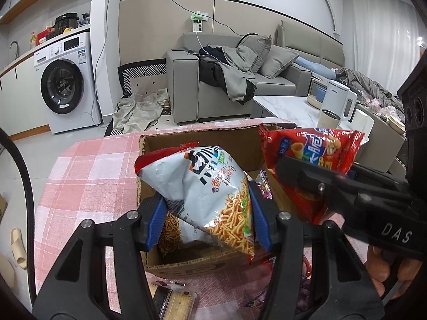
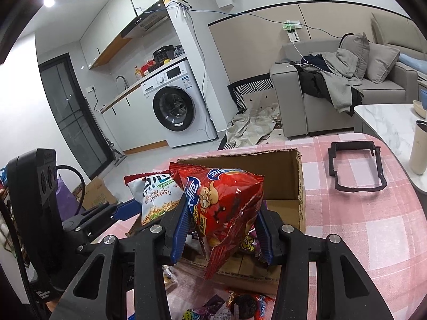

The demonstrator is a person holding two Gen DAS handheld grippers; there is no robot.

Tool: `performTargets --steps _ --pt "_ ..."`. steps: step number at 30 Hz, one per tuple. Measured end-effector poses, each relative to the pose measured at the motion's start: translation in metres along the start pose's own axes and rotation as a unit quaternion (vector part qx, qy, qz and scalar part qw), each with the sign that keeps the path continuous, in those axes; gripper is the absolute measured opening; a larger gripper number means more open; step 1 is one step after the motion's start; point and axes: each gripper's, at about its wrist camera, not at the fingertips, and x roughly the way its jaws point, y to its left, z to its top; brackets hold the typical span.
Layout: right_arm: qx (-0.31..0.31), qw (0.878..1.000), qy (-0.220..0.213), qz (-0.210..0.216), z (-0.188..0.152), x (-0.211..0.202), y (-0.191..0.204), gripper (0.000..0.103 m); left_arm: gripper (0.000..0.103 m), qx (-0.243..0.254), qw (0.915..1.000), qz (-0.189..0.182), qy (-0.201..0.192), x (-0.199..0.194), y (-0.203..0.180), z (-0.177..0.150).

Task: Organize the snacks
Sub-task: 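Carry both held bags over the cardboard box with both tools, then open both tools to drop the bags into the box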

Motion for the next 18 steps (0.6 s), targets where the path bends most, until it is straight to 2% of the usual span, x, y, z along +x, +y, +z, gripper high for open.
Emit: performTargets --steps 13,15,17,18 --pt "0.017 1.000 0.006 -0.022 0.000 0.008 -0.011 0.046 0.054 -0.011 0.9999 0.010 -0.002 0.013 0.016 -0.008" --pt "0.018 0.999 0.009 -0.028 0.000 0.006 -0.011 0.050 0.058 -0.014 0.9999 0.006 -0.001 0.009 0.017 -0.009" --pt "0.012 1.000 -0.002 -0.024 0.000 -0.001 -0.011 0.056 0.076 -0.014 0.9999 0.001 -0.005 -0.001 0.019 -0.011" --pt "0.006 1.000 -0.004 -0.028 -0.001 -0.005 -0.009 0.061 0.080 -0.013 0.9999 -0.002 -0.010 -0.006 0.020 -0.013"
